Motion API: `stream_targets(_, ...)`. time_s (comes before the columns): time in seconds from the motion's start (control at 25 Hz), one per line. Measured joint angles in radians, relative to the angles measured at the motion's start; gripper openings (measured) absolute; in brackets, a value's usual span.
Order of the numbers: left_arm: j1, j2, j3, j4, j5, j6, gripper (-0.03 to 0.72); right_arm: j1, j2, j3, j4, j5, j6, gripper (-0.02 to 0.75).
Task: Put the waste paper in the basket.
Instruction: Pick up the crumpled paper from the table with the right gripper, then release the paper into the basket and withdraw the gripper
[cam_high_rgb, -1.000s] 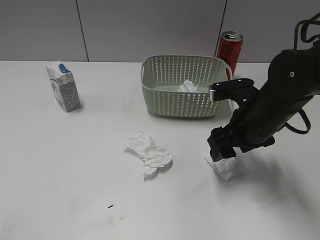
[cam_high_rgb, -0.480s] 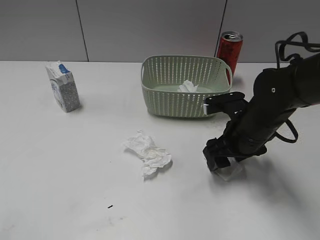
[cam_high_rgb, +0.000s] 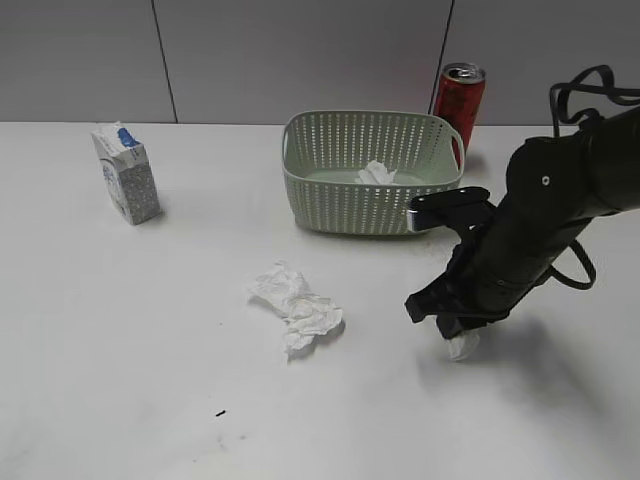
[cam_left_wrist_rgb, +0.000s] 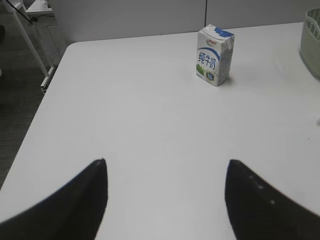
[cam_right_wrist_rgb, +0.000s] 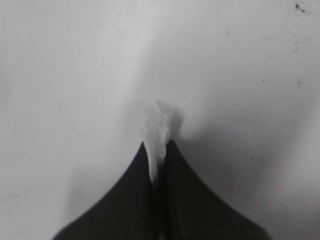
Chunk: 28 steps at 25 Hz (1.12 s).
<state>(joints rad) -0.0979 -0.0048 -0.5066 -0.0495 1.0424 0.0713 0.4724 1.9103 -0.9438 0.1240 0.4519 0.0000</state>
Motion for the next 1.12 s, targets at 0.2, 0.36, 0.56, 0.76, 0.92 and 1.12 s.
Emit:
stream_targets(0.2,0.000,0.000,0.000,0.000,0.000,0.000,0.538,0.001,-0.087,-0.036,0.002,0.031,0.000,-0.002)
stream_targets(0.36,0.000,0.000,0.000,0.000,0.000,0.000,0.538,0.001,-0.176,-0.145,0.004,0.009,-0.055,-0.003)
stream_targets(0.56,0.000,0.000,0.000,0.000,0.000,0.000,0.537,0.001,-0.203,-0.285,0.005,-0.212,-0.159,-0.003)
stream_targets(0.76,0.000,0.000,0.000,0.000,0.000,0.000,0.534,0.001,-0.149,-0.303,0.006,-0.570,-0.171,-0.003)
stream_targets(0.92,0.000,0.000,0.000,0.000,0.000,0.000,0.533,0.001,-0.033,-0.304,0.005,-0.749,-0.174,-0.003)
stream_targets(1.12,0.000,0.000,0.000,0.000,0.000,0.000,0.533,0.001,0.105,-0.304,0.005,-0.822,-0.174,0.013)
